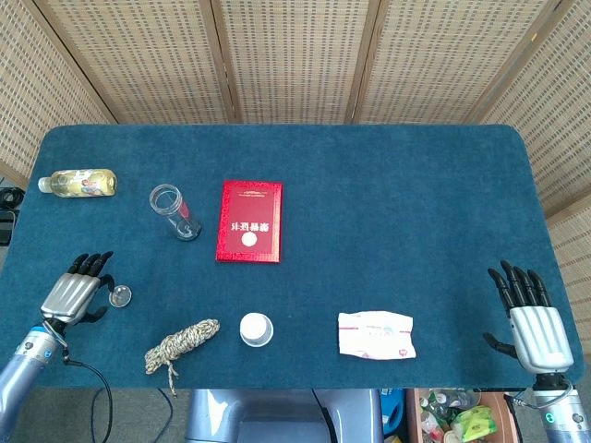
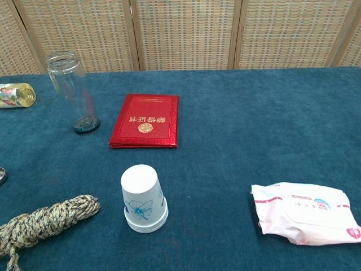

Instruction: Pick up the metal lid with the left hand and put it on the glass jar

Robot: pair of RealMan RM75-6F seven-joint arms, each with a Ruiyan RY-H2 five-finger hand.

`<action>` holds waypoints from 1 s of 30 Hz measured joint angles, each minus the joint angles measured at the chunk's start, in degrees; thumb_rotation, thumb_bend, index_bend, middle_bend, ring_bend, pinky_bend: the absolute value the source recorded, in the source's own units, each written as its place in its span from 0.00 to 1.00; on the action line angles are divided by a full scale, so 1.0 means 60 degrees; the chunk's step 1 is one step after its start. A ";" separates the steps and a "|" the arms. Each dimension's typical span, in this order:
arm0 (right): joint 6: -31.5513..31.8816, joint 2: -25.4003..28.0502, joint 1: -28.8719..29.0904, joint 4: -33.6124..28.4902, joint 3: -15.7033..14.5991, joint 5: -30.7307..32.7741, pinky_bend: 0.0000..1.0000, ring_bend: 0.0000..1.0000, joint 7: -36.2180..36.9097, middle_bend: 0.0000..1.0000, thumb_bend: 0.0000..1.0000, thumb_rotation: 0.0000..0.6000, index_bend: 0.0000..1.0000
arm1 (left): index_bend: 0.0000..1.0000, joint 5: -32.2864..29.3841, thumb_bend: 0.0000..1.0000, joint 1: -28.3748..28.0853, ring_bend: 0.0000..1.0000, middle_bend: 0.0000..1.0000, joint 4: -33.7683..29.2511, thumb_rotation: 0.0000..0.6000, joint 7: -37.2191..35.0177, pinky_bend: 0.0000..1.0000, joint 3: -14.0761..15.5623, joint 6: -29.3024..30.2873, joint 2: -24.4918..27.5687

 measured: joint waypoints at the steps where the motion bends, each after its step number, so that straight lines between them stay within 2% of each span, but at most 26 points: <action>1: 0.0008 0.0002 -0.0004 0.0005 0.0000 -0.0003 0.00 0.00 0.0020 0.00 0.00 1.00 0.07 | 0.45 -0.0010 0.34 -0.0015 0.00 0.00 0.0017 1.00 0.0027 0.00 -0.0004 -0.0013 -0.0028; 30: 0.0011 -0.0017 0.0006 0.0056 0.0007 -0.0025 0.00 0.00 0.0198 0.00 0.00 1.00 0.07 | 0.52 -0.0353 0.34 -0.0261 0.00 0.00 0.0407 1.00 0.0376 0.00 -0.0079 -0.0186 -0.0545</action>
